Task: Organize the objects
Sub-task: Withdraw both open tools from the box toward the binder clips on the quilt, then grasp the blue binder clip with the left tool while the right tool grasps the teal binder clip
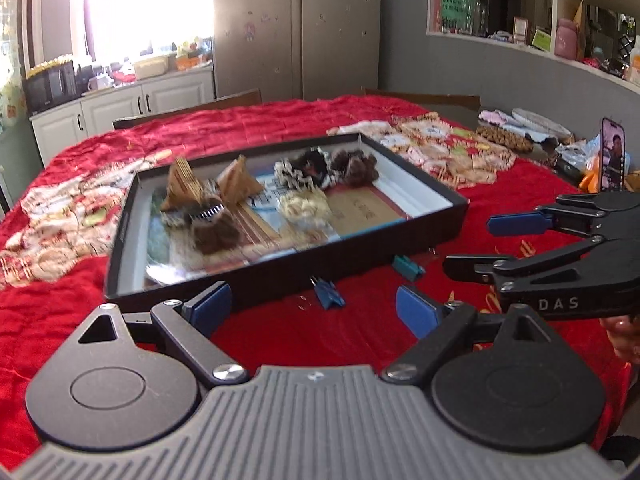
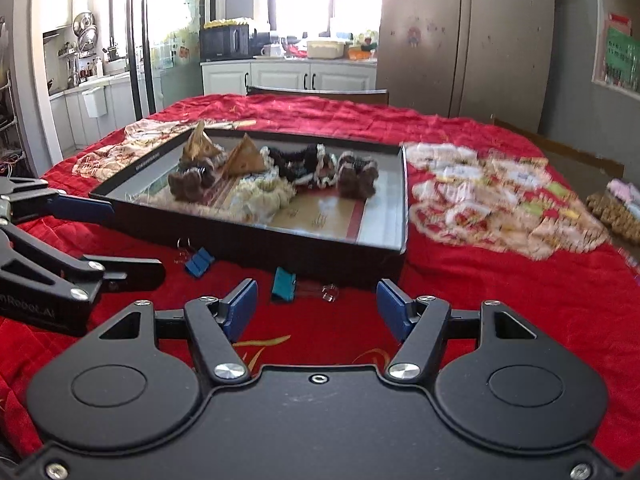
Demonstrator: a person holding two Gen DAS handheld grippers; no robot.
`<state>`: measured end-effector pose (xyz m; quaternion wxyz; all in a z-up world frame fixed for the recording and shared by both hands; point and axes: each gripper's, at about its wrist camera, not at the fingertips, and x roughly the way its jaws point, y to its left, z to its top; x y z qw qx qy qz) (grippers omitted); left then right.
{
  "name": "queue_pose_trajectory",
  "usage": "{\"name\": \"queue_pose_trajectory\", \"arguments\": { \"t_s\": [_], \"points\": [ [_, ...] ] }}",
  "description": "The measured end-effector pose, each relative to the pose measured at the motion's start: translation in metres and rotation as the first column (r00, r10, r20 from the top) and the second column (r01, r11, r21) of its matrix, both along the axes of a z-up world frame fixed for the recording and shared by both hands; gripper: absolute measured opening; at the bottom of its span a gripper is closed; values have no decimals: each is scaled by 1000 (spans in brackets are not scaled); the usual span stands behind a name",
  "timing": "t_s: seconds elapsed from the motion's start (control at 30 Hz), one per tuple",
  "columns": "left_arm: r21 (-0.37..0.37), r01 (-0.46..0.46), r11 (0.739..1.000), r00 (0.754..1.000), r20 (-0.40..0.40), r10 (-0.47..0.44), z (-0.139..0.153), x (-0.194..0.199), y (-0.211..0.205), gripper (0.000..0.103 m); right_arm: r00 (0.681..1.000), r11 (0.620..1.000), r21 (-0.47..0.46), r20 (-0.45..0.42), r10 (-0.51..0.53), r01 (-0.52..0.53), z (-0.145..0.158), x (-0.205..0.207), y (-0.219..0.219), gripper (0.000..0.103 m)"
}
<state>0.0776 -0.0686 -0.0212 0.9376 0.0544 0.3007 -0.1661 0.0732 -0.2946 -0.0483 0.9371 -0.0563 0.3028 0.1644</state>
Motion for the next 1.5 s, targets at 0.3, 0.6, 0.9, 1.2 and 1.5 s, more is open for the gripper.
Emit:
{"name": "queue_pose_trajectory", "arguments": {
  "t_s": [0.3, 0.6, 0.9, 1.2, 1.5],
  "points": [
    [-13, -56, 998, 998, -25, 56, -16, 10, -8, 94, 999, 1000, 17, -32, -3, 3, -17, 10, 2, 64],
    [-43, -133, 990, 988, -80, 129, -30, 26, -9, 86, 999, 1000, 7, -48, -13, 13, -29, 24, 2, 63],
    [-47, -196, 980, 977, -97, 190, -36, 35, -10, 84, 999, 1000, 15, -40, -7, 8, -30, 28, 7, 63],
    [-9, -238, 971, 970, -59, 237, -39, 31, -15, 73, 999, 1000, -13, -34, -23, 23, -34, 31, 15, 63],
    [-21, -251, 968, 967, -44, 250, -39, 28, -8, 59, 999, 999, -20, -37, -29, 28, -36, 36, 27, 63]
  ]
}}
